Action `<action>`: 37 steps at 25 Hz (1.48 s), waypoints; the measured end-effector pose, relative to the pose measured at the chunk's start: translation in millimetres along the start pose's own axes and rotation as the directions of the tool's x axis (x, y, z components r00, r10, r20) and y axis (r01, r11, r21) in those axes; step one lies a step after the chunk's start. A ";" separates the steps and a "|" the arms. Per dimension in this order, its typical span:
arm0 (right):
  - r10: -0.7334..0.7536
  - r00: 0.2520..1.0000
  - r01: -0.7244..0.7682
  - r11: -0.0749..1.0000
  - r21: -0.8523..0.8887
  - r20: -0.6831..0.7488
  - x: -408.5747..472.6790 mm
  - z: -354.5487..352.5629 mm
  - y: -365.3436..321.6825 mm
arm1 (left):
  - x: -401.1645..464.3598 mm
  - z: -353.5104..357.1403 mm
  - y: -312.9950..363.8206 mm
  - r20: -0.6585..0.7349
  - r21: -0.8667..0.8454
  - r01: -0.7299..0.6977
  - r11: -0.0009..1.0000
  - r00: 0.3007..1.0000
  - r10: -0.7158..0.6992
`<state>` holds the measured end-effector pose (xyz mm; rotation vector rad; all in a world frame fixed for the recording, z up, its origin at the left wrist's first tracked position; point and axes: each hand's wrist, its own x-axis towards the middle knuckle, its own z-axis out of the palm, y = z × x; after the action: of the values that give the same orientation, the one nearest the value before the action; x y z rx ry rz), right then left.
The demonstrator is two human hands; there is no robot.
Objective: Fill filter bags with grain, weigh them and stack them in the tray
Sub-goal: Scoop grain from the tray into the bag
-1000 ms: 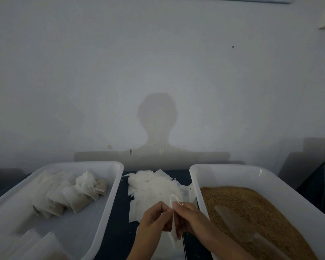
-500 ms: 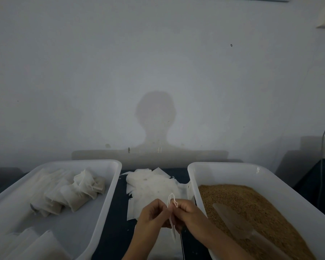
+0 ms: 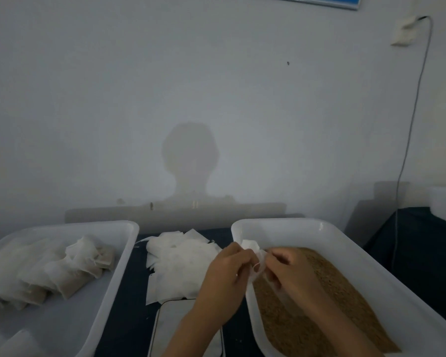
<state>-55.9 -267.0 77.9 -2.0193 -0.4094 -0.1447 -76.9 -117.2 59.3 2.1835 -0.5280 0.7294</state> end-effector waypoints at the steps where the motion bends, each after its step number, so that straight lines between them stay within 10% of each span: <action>1: 0.024 0.999 -0.025 0.999 -0.022 -0.032 -2.7 -8.7 4.4 | 2.7 9.5 2.9 0.027 0.006 -0.032 0.999 0.999 0.032; 6: 0.241 0.968 -0.244 0.969 -0.044 -0.071 -6.6 -52.6 42.7 | 2.7 56.6 12.8 0.110 0.044 -0.096 0.994 0.990 0.091; 13: 0.521 0.827 -0.129 0.542 -0.830 0.212 -7.0 -74.4 96.8 | 0.4 71.7 8.0 0.244 0.142 -0.100 0.985 0.968 0.063; 19: 0.415 0.883 -0.066 0.569 -0.820 0.217 1.1 -89.6 85.7 | -4.2 76.3 3.7 0.367 0.276 -0.086 0.957 0.930 -0.023; 26: 0.474 0.875 0.017 0.166 -0.986 0.095 8.5 -149.2 56.9 | -3.1 78.8 3.8 0.412 0.293 -0.024 0.956 0.905 -0.104; 37: 0.212 0.925 0.117 0.629 -0.768 0.315 9.9 -85.6 110.7 | -5.5 85.6 4.2 0.262 0.588 0.030 0.808 0.938 -0.225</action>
<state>-1.9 -386.3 27.6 -2.9561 -0.6049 0.1459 -55.1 -184.7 11.1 2.9135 -0.3304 0.4950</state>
